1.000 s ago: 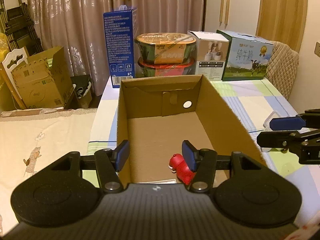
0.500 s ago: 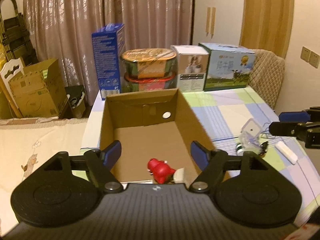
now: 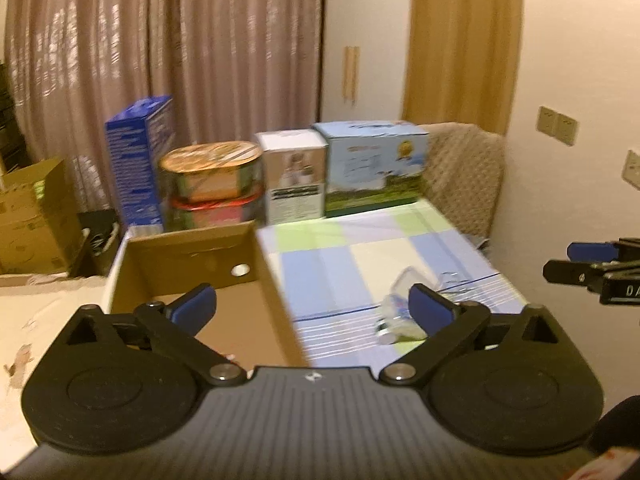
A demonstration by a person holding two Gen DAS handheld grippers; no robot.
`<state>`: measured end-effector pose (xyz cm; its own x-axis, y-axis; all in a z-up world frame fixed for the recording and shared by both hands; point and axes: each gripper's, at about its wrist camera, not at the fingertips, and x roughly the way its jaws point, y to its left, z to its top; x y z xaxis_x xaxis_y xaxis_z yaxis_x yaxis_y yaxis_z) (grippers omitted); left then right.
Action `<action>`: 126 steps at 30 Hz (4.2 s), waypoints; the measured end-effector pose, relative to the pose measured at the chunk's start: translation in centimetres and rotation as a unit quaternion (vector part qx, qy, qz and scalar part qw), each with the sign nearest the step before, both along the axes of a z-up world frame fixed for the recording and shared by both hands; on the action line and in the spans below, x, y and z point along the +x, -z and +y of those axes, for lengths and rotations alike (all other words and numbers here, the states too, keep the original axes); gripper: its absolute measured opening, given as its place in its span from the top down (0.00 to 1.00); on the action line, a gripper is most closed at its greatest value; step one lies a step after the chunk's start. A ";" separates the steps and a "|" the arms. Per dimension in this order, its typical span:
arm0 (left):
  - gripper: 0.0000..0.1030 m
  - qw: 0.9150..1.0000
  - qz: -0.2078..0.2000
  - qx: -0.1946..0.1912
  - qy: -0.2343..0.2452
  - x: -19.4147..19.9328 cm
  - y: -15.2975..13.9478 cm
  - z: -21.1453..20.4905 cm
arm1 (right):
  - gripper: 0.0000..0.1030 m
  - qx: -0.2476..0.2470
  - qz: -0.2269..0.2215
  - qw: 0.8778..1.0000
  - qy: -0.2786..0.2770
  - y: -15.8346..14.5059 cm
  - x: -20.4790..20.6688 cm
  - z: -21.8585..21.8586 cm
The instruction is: Organize rigid objects
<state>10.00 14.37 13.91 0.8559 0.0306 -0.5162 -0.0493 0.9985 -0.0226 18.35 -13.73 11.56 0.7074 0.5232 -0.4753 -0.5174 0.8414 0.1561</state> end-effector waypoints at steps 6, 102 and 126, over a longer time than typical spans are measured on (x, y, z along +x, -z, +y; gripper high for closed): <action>0.01 1.000 -0.013 -0.009 0.017 0.6 0.4 -3.8 | 0.19 0.001 -0.005 0.999 0.044 1.1 -1.1 -5.1; 0.54 0.993 0.076 -0.092 0.014 18.6 21.5 -9.3 | 0.64 -0.099 0.136 0.986 0.017 20.0 13.8 -5.8; 0.21 0.984 0.059 0.141 0.093 15.6 21.7 -13.9 | 0.64 -0.066 0.144 0.987 0.035 19.2 12.6 -6.0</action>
